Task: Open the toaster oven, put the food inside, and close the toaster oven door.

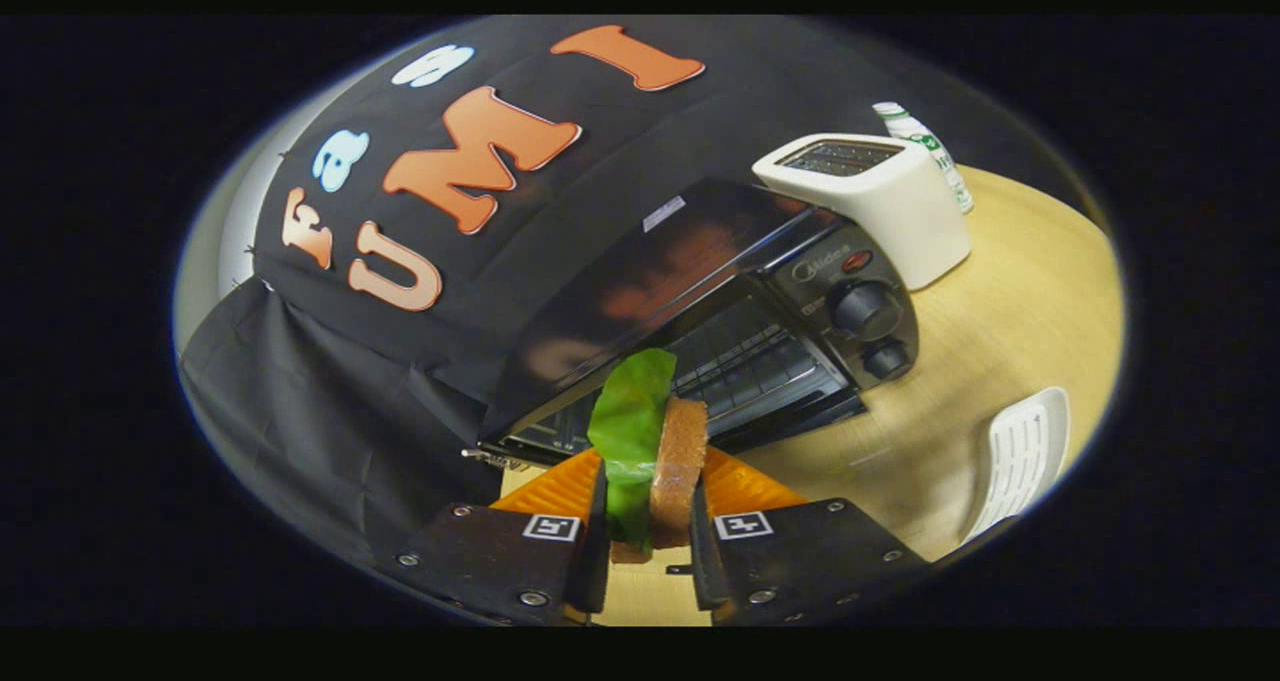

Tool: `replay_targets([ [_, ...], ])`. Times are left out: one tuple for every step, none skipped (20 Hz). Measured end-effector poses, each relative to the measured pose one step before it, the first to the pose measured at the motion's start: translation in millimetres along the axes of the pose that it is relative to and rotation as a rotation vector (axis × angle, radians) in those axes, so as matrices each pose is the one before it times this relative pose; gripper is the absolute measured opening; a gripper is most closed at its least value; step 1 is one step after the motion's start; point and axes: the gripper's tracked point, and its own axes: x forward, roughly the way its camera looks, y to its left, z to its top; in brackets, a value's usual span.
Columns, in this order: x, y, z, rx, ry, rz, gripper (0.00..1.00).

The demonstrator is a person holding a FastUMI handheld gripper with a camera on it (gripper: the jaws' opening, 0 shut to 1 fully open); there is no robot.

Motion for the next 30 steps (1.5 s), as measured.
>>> replay_targets([
  [6.35,2.29,1.06,0.0143,-0.01255,0.00918,0.35],
  [7.05,0.13,1.93,0.01234,-0.01164,0.0035,0.35],
  [6.8,-0.34,0.93,0.01391,-0.01243,0.00142,0.35],
  [6.52,-3.23,1.15,0.01362,-0.00914,-0.00632,0.35],
  [10.2,-1.25,0.61,0.01151,-0.0109,0.00234,0.35],
  [6.16,0.85,2.75,0.01315,-0.0213,0.00715,0.35],
  [5.49,0.51,3.07,0.01257,-0.0187,0.00716,0.35],
  [7.09,0.74,1.7,0.01002,-0.01477,0.00164,0.34],
  [4.49,1.2,3.28,0.01459,-0.01503,0.01062,0.34],
  [6.75,1.66,2.13,0.01186,-0.01341,0.00442,0.34],
  [5.33,-0.67,2.77,0.01091,-0.01828,-0.00541,0.34],
  [7.58,-4.22,0.03,0.0032,-0.00463,-0.016,0.34],
  [4.21,-1.12,1.3,0.00872,-0.01604,-0.01008,0.34],
  [3.76,-1.26,-0.54,-0.01498,-0.0103,-0.00917,0.34],
  [2.92,-0.35,1.16,-0.00583,-0.01628,-0.00815,0.34],
  [5.03,-0.82,0.21,-0.00865,-0.01263,-0.01003,0.34],
  [4.07,-1.62,0.97,-0.00339,-0.0134,-0.01145,0.34],
  [4.64,-1.5,0.62,-0.00791,-0.00706,-0.00961,0.34],
  [2.9,-0.85,1.04,-0.00512,-0.00658,-0.00964,0.34],
  [-1.82,1.61,1.18,-0.0208,-0.00671,0.00523,0.35],
  [2.75,-1.11,-0.18,-0.02807,-0.01531,-0.01392,0.35],
  [-0.3,-0.21,-0.02,-0.02142,-0.00053,-0.01216,0.36],
  [-1.4,0.5,-0.24,-0.02183,-0.00295,-0.01206,0.37],
  [-0.05,0.01,1.7,-0.02911,-0.01226,-0.00759,0.38],
  [-0.29,-0.82,0.09,-0.03958,-0.00453,-0.01116,0.39],
  [-1.11,0.27,0.49,-0.04225,-0.00417,-0.00538,0.41],
  [-0.71,-1.21,1.46,-0.0444,-0.00495,-0.01399,0.42],
  [0.45,-3.67,1.56,-0.04731,-0.00444,-0.01764,0.45],
  [-2.08,-2.83,1.03,-0.04651,-0.00065,-0.01664,0.48],
  [-2.74,-3.62,1.49,-0.0406,0.0001,-0.01322,0.54],
])
